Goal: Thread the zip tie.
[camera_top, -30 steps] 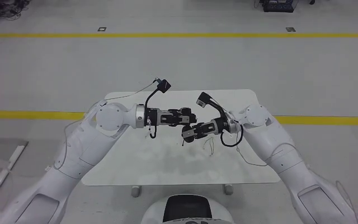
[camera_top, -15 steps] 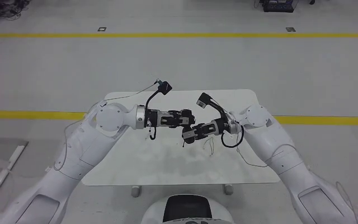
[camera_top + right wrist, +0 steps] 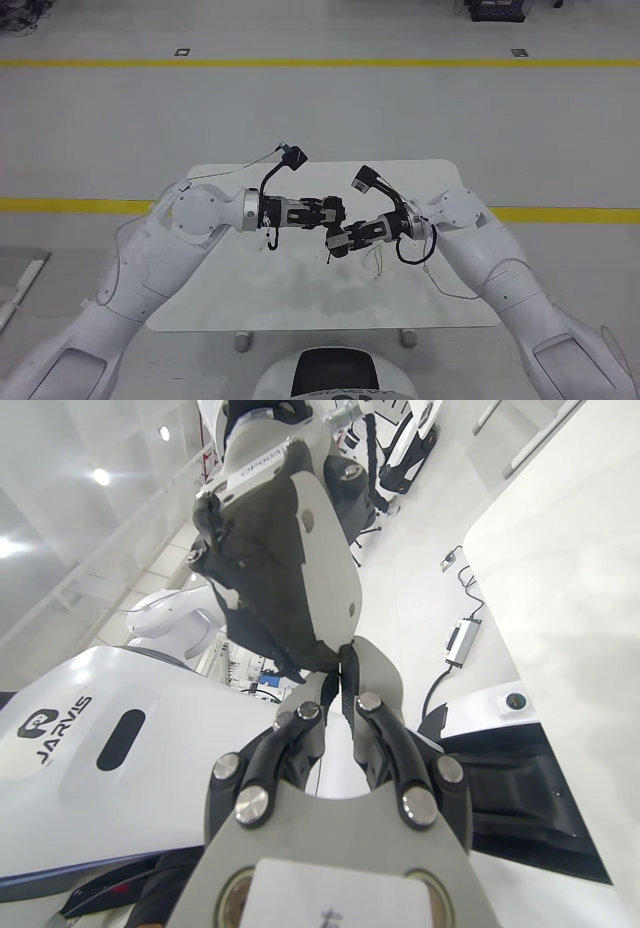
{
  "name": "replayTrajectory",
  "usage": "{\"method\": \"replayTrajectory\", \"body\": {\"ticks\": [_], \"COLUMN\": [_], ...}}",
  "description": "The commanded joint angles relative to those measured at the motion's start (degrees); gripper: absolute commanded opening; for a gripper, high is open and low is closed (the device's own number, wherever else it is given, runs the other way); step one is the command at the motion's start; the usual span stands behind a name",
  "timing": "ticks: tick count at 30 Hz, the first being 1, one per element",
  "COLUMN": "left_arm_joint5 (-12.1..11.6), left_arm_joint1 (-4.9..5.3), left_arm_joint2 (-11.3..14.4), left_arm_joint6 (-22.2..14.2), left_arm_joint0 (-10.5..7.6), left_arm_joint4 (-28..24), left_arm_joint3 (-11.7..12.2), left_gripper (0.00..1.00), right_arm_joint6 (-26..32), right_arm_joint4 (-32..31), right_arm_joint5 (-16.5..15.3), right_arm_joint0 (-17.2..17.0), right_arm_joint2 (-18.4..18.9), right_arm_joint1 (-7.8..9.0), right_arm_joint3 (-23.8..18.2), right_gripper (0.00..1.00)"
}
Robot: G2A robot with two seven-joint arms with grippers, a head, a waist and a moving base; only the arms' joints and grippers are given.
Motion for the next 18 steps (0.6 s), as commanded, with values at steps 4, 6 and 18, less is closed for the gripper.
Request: {"method": "replayTrajectory", "body": {"ticks": [4, 6, 18], "left_arm_joint5": [0.0, 0.0, 0.0], "left_arm_joint1": [0.03, 0.05, 0.14], "left_arm_joint2": [-0.14, -0.31, -0.75], "left_arm_joint6": [0.2, 0.47, 1.06], "left_arm_joint0": [0.14, 0.28, 0.94], "left_arm_joint4": [0.27, 0.21, 0.25], "left_arm_joint3": [-0.08, -0.15, -0.63], "left_gripper": [0.0, 0.0, 0.0], "right_arm_joint6": [0.11, 0.21, 0.41], "right_arm_joint4": [0.18, 0.23, 0.31], "right_arm_joint5": [0.0, 0.0, 0.0], "right_arm_joint0": [-0.21, -0.34, -1.04], "right_arm_joint2": [0.19, 0.25, 0.79], "right_arm_joint1": [0.03, 0.05, 0.24], "right_arm_joint3": [-0.18, -0.28, -0.94], "right_gripper": [0.0, 0.0, 0.0]}}
